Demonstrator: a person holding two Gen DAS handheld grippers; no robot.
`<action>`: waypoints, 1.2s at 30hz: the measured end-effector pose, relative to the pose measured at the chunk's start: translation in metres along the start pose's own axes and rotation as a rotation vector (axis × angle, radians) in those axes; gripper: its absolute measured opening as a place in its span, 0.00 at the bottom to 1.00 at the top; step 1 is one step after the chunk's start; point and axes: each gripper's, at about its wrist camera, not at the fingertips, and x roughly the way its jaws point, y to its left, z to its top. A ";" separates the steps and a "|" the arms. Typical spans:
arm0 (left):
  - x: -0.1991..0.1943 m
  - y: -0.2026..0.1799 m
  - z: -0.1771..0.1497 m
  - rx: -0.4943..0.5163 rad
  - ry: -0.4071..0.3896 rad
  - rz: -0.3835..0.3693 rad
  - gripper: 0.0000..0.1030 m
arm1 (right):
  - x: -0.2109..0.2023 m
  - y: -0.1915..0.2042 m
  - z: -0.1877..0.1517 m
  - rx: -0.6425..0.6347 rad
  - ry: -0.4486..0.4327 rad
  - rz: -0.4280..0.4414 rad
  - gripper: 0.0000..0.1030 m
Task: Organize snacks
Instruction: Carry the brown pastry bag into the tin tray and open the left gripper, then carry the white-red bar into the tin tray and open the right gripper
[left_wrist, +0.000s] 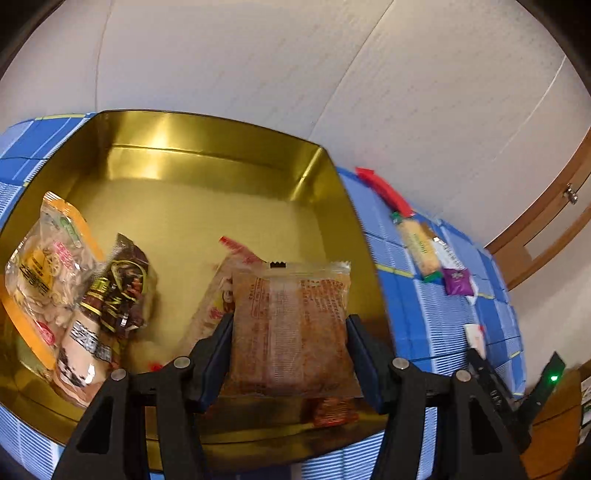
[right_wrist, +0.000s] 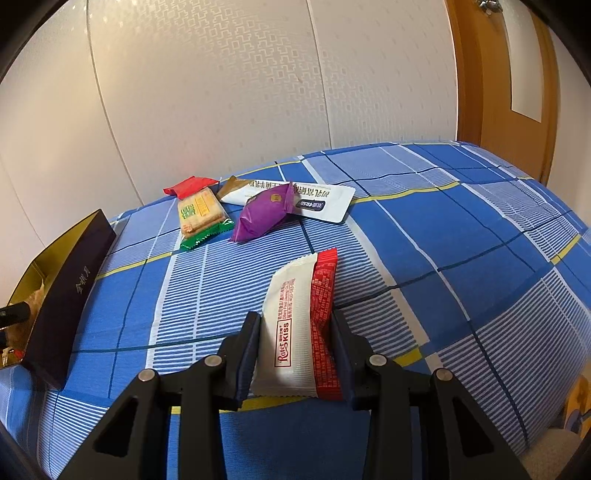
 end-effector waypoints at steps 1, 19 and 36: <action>0.001 0.002 0.000 0.001 0.010 0.021 0.58 | 0.000 0.000 0.000 0.004 -0.003 -0.003 0.37; -0.021 -0.007 -0.024 0.114 -0.077 0.118 0.50 | 0.000 -0.001 0.001 0.013 -0.006 0.004 0.37; -0.041 -0.017 -0.044 0.170 -0.158 0.181 0.50 | -0.014 0.015 -0.001 -0.021 -0.036 0.103 0.37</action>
